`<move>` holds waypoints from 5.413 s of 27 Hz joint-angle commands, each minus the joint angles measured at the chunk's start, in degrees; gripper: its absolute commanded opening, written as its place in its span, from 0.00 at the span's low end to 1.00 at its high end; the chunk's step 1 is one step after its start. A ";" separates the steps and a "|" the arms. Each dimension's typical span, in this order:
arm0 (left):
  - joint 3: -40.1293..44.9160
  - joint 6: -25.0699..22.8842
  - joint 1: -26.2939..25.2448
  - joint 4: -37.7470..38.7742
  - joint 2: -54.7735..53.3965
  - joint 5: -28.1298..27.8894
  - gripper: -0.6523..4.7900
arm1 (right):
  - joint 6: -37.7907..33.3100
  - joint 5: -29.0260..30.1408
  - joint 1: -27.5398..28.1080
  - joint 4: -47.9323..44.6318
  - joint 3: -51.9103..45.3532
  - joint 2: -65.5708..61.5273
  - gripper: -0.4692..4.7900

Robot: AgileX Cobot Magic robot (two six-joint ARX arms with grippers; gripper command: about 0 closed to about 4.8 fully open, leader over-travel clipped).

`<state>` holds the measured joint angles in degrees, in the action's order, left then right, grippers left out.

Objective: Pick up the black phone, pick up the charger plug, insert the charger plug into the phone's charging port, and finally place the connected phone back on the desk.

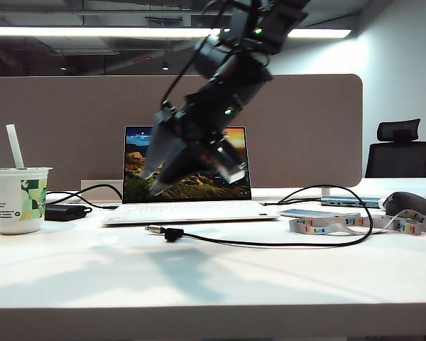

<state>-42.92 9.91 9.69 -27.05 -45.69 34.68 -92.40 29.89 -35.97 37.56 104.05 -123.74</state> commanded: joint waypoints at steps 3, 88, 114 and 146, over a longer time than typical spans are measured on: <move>-0.52 -0.02 0.13 0.04 3.30 0.28 0.11 | -4.46 -12.26 -2.10 -0.44 0.22 -0.94 0.49; -0.52 0.17 0.13 2.10 4.63 1.36 0.11 | -9.86 -22.71 -1.99 -6.05 0.39 -3.32 0.39; -0.52 0.15 0.09 2.78 6.34 1.60 0.11 | -12.63 -28.35 -3.30 1.29 3.89 -3.69 0.39; -0.52 -0.46 0.04 5.18 6.36 1.55 0.11 | -16.94 -24.81 -3.15 -0.07 3.87 -6.45 0.37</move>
<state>-42.92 9.69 9.76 -19.66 -39.59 36.05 -109.08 5.02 -39.07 37.54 107.68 -130.13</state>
